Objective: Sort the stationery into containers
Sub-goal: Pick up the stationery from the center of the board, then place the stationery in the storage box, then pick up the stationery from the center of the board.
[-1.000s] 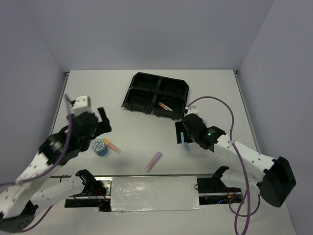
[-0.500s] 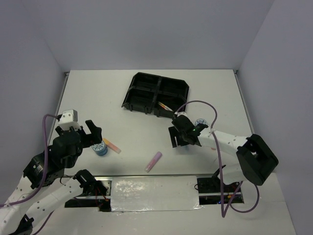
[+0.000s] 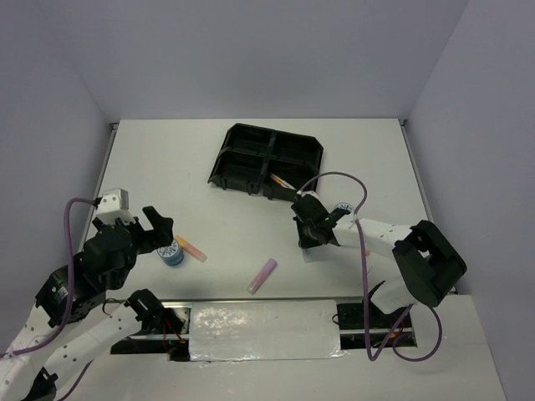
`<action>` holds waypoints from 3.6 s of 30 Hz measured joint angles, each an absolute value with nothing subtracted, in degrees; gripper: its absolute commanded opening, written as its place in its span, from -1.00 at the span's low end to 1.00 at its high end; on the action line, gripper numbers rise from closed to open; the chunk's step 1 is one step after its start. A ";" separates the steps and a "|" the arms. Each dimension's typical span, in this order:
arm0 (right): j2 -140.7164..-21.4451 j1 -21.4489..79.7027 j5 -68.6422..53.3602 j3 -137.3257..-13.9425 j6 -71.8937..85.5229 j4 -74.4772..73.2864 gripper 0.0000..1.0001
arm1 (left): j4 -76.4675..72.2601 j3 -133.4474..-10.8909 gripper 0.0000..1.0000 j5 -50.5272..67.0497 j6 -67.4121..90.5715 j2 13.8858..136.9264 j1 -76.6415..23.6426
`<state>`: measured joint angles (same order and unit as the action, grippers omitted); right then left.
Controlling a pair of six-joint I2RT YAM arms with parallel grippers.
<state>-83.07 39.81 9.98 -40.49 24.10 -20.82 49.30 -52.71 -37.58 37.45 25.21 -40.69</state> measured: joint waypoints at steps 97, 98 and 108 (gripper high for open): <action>-103.39 78.94 42.46 -58.94 72.86 -30.98 -1.00 | 51.05 -51.75 0.99 -43.07 39.46 18.09 -39.81; -102.63 78.54 42.15 -57.78 70.19 -28.10 -1.00 | 51.05 -51.75 0.99 -43.07 39.46 18.00 -39.81; -77.82 50.96 4.47 -54.24 10.87 -0.64 -1.00 | 51.00 -51.75 0.99 -42.96 39.40 17.43 -39.77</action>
